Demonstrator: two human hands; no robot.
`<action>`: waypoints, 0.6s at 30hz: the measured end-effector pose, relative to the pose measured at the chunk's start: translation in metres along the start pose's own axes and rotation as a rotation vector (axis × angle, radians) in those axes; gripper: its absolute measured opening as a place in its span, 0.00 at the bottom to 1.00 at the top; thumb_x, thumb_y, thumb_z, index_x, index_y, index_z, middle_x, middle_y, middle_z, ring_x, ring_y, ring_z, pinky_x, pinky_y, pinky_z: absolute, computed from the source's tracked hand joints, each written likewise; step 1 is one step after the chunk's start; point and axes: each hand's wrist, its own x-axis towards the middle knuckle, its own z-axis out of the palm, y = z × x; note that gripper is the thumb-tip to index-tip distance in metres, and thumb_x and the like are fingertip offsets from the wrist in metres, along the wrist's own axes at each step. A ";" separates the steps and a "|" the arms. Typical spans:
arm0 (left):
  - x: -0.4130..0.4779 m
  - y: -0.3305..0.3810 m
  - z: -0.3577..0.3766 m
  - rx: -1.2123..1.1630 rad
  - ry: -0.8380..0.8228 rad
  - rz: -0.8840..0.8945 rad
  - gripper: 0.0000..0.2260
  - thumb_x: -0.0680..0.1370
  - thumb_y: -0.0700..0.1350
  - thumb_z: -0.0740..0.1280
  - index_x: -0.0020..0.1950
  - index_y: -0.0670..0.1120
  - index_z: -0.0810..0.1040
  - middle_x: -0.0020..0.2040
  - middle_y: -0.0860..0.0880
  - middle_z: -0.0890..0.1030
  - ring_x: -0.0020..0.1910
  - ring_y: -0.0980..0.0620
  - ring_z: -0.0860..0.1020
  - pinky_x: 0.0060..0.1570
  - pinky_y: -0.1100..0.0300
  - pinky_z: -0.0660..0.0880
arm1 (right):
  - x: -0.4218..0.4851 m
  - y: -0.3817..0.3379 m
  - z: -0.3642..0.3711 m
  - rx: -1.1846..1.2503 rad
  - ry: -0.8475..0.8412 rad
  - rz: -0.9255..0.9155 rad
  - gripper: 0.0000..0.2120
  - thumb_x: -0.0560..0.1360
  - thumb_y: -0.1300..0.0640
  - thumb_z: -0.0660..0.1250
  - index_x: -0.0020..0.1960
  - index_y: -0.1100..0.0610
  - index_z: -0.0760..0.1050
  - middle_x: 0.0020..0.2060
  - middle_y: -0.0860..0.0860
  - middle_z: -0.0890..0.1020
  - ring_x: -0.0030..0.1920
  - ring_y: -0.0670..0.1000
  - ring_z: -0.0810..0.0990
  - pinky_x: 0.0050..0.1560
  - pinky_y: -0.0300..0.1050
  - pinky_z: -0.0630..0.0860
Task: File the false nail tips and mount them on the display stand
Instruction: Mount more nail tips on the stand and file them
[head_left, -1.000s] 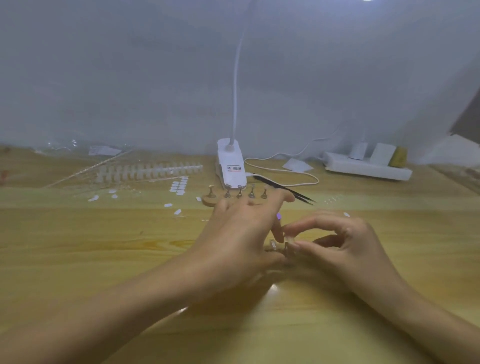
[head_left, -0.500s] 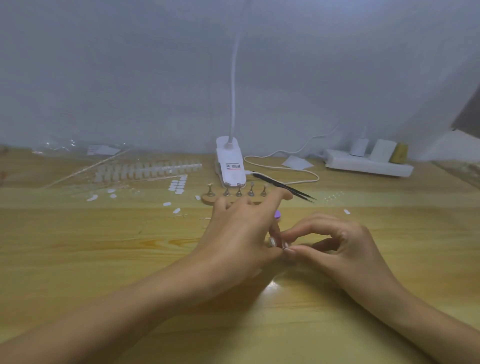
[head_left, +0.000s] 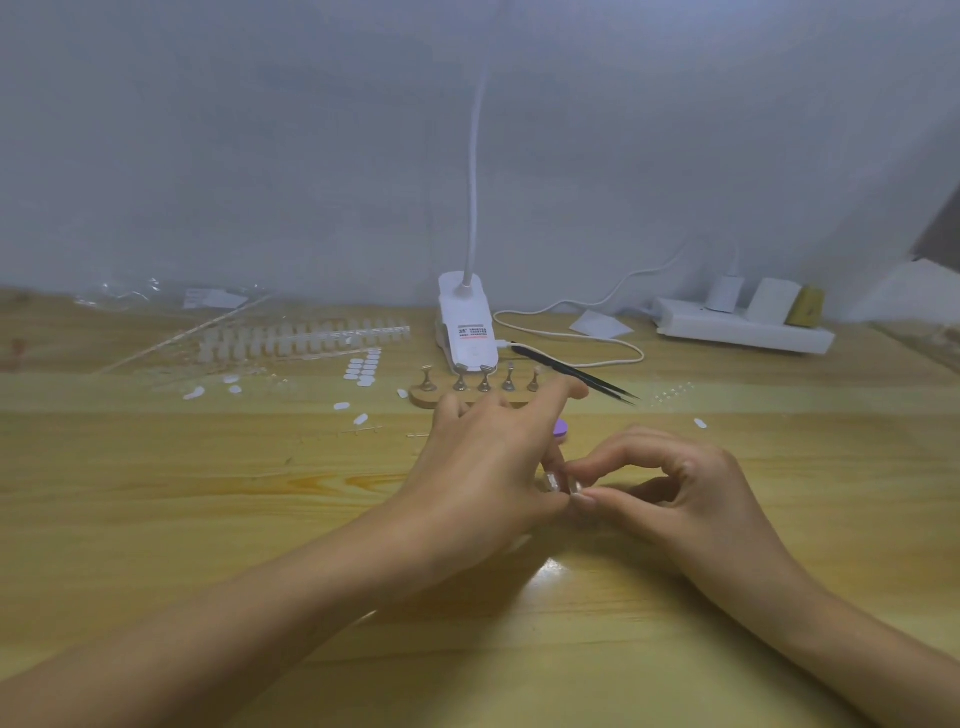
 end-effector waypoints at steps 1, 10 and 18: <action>0.000 0.000 0.000 -0.003 0.001 -0.001 0.30 0.72 0.62 0.66 0.70 0.63 0.58 0.43 0.63 0.79 0.61 0.60 0.68 0.52 0.59 0.53 | 0.000 0.001 0.000 0.000 -0.003 0.010 0.06 0.69 0.62 0.77 0.42 0.51 0.85 0.42 0.49 0.85 0.46 0.50 0.85 0.44 0.47 0.84; -0.002 -0.001 0.001 -0.017 0.003 -0.015 0.28 0.74 0.55 0.71 0.69 0.63 0.60 0.41 0.63 0.78 0.58 0.60 0.67 0.55 0.57 0.57 | 0.006 -0.004 -0.003 0.124 -0.070 0.169 0.09 0.75 0.46 0.70 0.45 0.50 0.84 0.44 0.49 0.87 0.43 0.45 0.85 0.41 0.33 0.77; 0.000 0.001 0.000 -0.001 -0.008 -0.021 0.32 0.73 0.54 0.72 0.71 0.64 0.58 0.44 0.63 0.79 0.60 0.58 0.66 0.54 0.58 0.55 | 0.013 -0.002 -0.001 0.113 -0.108 0.232 0.09 0.73 0.49 0.71 0.48 0.54 0.78 0.40 0.46 0.86 0.38 0.40 0.81 0.35 0.28 0.71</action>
